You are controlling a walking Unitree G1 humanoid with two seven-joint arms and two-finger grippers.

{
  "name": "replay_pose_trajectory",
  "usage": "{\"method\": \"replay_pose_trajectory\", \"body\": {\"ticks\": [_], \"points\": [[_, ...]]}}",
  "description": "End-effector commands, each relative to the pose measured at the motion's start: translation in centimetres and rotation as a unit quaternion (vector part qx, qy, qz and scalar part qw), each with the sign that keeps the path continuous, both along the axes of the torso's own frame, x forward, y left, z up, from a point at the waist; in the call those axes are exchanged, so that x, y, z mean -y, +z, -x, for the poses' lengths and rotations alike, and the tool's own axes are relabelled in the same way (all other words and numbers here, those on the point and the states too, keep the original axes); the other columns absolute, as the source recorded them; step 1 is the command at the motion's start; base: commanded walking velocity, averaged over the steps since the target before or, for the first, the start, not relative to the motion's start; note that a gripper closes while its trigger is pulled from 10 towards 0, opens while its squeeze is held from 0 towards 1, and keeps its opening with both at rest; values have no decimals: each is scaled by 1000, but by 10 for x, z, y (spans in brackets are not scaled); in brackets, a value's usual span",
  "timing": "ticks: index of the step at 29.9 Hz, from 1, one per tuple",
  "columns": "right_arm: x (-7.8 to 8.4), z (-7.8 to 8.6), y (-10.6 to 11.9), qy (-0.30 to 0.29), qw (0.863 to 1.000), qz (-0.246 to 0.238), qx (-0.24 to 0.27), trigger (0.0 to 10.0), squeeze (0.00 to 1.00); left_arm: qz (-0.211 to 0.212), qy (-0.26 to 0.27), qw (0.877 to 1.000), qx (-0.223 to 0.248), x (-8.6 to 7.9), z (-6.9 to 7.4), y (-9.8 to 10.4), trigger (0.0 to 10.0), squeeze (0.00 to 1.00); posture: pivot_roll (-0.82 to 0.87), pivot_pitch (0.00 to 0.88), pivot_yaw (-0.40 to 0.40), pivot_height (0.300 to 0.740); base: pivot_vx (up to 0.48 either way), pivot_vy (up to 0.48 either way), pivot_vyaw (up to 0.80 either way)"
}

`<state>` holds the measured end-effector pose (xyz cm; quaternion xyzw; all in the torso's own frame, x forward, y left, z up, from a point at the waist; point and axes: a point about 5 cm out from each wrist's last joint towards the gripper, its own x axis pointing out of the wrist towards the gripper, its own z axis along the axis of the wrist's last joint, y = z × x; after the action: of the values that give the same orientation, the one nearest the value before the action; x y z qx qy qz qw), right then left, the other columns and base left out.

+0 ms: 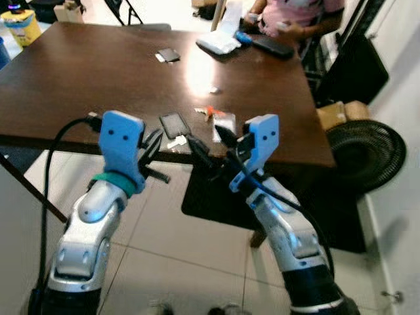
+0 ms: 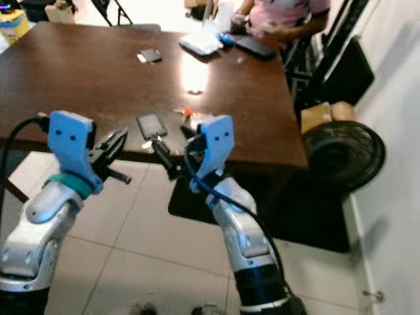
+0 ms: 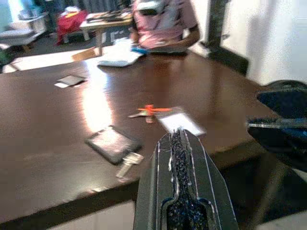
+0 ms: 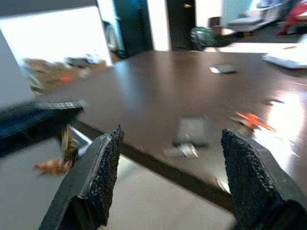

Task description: Hang keys on a hook

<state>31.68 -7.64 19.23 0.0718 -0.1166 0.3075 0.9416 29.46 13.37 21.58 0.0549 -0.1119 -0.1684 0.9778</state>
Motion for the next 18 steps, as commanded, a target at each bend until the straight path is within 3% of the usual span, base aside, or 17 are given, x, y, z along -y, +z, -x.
{"method": "replay_pose_trajectory", "body": {"ticks": [1, 18], "points": [[-5, 1, -1, 13, 1000, 9, 11, 10000, 0, -5, 8, 1000, -13, -3, 0, -7, 10000, 0, 42, 65, 20, 740, -259, 0, 0], [-4, -1, 7, -2, 998, 41, 51, 10000, 0, -24, 1, 1000, -12, 2, 2, -3, 10000, 0, 56, 67, 31, 740, -15, 0, 655]]}}
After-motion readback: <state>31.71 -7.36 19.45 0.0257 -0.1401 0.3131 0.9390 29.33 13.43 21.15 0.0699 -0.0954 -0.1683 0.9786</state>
